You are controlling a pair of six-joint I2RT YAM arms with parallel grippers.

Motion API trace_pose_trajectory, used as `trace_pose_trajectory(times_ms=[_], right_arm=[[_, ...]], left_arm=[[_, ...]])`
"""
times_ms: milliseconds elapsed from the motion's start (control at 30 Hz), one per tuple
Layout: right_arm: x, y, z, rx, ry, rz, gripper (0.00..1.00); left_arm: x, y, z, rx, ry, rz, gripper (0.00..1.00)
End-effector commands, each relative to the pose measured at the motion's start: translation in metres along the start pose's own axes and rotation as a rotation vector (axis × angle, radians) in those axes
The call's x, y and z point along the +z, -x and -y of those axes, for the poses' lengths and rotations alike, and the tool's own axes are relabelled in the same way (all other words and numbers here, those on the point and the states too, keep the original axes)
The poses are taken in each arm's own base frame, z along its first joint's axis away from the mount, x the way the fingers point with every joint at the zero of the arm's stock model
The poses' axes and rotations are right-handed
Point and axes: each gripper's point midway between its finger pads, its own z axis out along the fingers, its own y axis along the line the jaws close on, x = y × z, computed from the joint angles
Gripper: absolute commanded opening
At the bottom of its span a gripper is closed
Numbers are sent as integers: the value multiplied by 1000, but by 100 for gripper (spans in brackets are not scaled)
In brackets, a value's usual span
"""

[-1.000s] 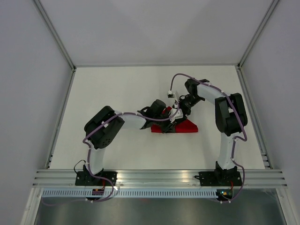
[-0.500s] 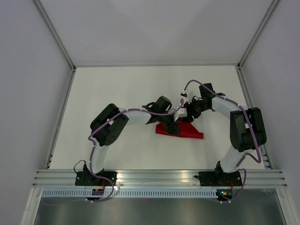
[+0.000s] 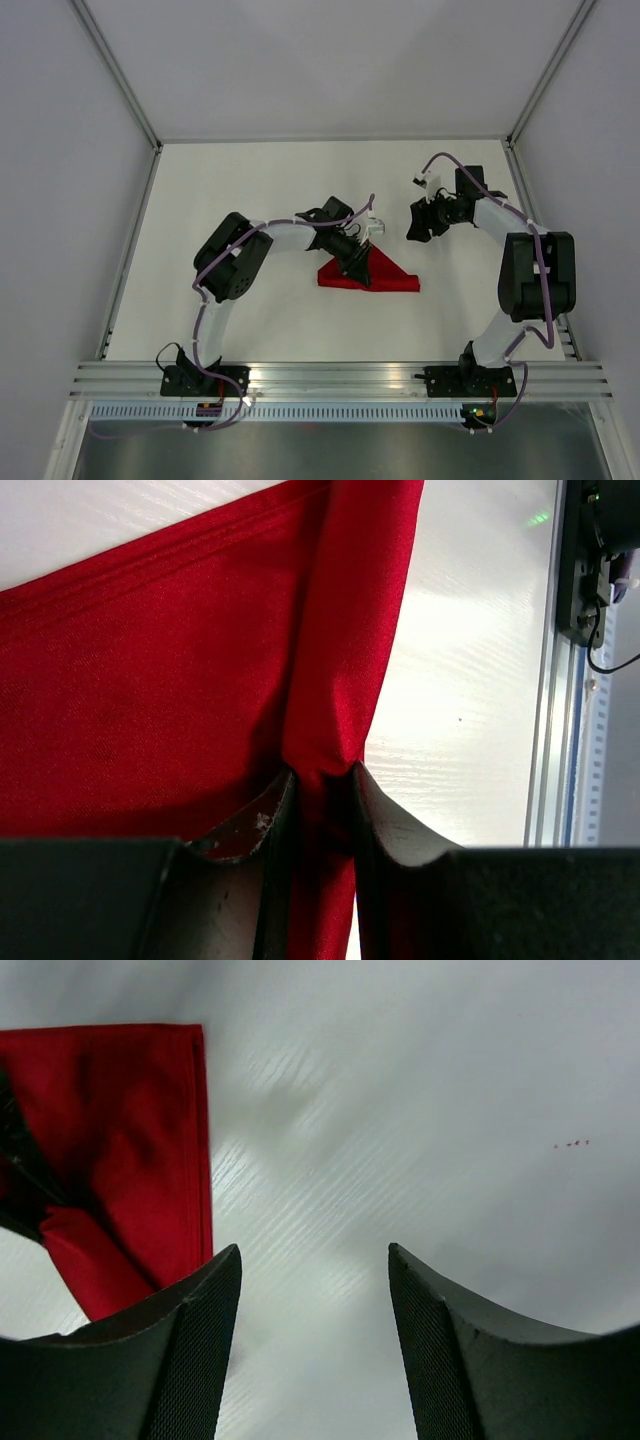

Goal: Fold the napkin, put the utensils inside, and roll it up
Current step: Roll the napkin with the utensil

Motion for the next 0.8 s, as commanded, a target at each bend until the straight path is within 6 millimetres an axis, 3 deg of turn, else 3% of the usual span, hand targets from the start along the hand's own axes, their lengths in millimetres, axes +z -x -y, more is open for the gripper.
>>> trace_pose_trajectory(times_ms=[0, 200, 267, 333, 400, 433, 567, 767], right_arm=[[-21, 19, -26, -144, 53, 101, 66], [-32, 9, -67, -356, 69, 119, 64], [-33, -3, -86, -428, 84, 106, 64], [-24, -22, -108, -510, 120, 79, 64], [-20, -24, -126, -608, 105, 77, 64], [-14, -38, -133, -619, 114, 55, 64], [3, -45, -148, -770, 39, 42, 63], [23, -63, -156, -852, 15, -4, 61]], left_arm=[[8, -42, -11, -172, 38, -142, 2], [12, -41, -16, -224, 38, -178, 2], [13, -41, -17, -239, 36, -189, 2], [14, -44, -17, -261, 38, -208, 2], [15, -44, -19, -274, 30, -213, 2], [15, -45, -18, -281, 28, -218, 2], [16, -44, -19, -299, 23, -228, 2], [18, -44, -19, -323, 9, -242, 2]])
